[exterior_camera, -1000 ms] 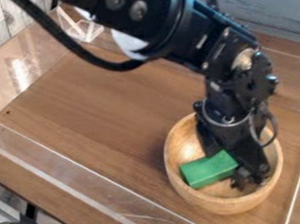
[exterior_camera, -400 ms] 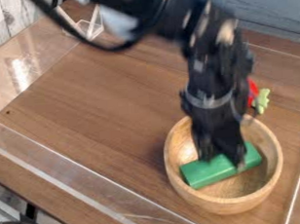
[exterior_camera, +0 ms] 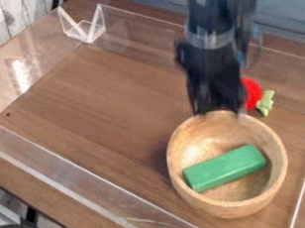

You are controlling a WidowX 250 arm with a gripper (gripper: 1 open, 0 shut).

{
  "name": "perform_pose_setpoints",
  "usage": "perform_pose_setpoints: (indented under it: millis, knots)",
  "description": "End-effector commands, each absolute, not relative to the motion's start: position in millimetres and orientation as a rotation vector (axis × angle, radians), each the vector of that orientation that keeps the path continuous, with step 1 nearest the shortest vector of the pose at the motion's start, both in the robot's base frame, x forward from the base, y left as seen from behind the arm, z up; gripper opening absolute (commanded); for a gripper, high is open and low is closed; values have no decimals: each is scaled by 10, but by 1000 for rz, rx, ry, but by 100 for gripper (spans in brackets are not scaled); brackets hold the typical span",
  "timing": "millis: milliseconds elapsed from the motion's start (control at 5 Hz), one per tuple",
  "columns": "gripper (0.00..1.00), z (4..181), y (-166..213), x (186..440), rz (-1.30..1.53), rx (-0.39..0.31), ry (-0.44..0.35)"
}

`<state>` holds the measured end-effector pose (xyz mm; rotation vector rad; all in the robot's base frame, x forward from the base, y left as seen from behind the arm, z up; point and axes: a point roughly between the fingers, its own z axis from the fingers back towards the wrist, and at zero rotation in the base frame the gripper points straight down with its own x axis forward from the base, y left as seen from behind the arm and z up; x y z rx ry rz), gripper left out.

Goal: Remove the green block from the brown bowl and put it on the table

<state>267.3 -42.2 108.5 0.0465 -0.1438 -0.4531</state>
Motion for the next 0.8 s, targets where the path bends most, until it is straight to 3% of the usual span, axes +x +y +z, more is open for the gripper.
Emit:
perform_pose_setpoints:
  millis: [0, 200, 600]
  knots:
    - [100, 1136, -445, 2716, -510, 44, -214]
    - [100, 1121, -499, 2580, -492, 38, -202]
    - [100, 913, -661, 2428, -423, 29, -206]
